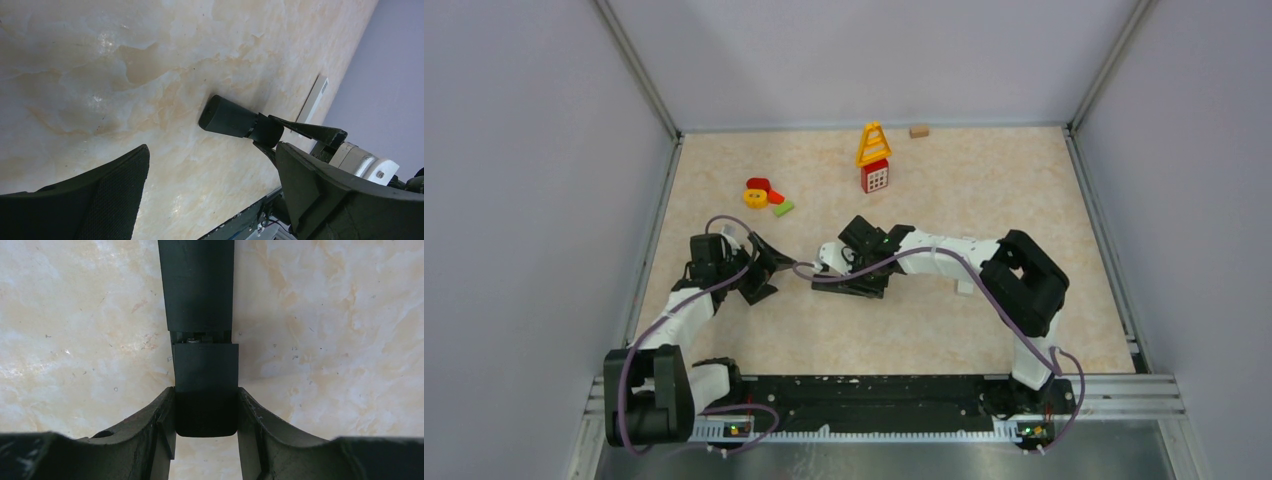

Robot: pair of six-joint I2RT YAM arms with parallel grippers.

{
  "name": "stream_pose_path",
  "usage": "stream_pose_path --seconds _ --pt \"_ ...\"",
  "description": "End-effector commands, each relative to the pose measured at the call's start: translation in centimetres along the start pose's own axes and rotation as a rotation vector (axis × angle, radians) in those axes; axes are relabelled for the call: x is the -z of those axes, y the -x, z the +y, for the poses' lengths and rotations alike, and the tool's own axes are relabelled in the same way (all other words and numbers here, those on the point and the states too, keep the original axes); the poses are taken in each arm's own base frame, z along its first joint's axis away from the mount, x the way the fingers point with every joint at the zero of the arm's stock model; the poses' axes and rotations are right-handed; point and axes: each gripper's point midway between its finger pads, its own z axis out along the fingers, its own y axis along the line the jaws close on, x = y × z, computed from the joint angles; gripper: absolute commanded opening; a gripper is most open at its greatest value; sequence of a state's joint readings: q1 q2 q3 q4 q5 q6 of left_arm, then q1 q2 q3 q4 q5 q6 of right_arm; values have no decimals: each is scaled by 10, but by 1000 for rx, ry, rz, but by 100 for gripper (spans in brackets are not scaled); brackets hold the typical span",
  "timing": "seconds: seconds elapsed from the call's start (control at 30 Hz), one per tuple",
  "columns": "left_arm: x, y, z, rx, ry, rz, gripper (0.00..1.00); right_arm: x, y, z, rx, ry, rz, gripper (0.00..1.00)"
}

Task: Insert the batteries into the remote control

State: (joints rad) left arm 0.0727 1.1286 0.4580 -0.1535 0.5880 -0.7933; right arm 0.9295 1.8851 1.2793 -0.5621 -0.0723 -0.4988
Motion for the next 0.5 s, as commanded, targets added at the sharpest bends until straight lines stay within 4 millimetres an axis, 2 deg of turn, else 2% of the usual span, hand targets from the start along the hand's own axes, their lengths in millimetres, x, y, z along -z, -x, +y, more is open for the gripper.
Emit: stream_pose_path --seconds 0.0,0.47 --pt "2 11 -14 -46 -51 -25 99 1 11 6 55 3 -28 29" --pt "1 11 -16 -48 -61 -20 99 7 13 20 75 81 -47 28"
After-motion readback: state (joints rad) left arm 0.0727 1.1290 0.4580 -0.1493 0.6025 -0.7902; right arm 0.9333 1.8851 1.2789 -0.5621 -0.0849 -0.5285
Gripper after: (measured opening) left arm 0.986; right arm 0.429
